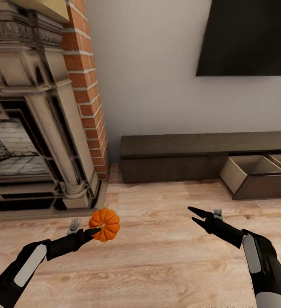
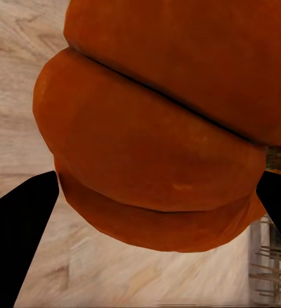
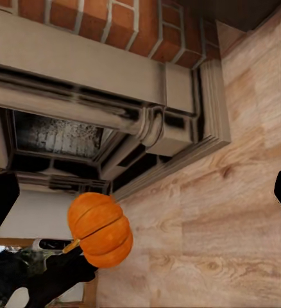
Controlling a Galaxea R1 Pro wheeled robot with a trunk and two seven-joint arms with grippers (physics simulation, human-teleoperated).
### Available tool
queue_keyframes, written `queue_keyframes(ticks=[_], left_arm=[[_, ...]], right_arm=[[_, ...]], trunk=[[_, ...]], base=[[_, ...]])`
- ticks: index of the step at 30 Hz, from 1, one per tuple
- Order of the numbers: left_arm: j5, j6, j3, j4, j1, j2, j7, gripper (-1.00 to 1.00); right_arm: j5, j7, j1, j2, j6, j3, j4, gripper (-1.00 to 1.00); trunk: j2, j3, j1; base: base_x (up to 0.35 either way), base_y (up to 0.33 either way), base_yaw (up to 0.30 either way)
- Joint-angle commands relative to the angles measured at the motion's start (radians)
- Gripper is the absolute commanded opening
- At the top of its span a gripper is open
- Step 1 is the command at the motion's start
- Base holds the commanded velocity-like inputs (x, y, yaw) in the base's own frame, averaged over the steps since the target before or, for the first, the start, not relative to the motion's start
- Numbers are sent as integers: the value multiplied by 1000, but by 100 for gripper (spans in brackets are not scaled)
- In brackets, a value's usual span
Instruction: Place each of the two pumpkins and all three candles from the living room inside a cabinet in the living room (use any cabinet), then make sure every cabinet is closed, and position the cauldron so it is next to a table in the living room.
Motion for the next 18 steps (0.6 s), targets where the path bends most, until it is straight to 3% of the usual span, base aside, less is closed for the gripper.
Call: queue_keyframes(ticks=[1, 18], left_arm=[[14, 8, -1, -1, 0, 1, 1, -100], [14, 8, -1, -1, 0, 1, 1, -100]], right_arm=[[4, 5, -1, 0, 4, -2, 2, 100], [4, 4, -1, 0, 3, -2, 7, 100]], trunk=[[7, 2, -4], [126, 56, -69]], base=[[0, 0, -280], [0, 0, -280]])
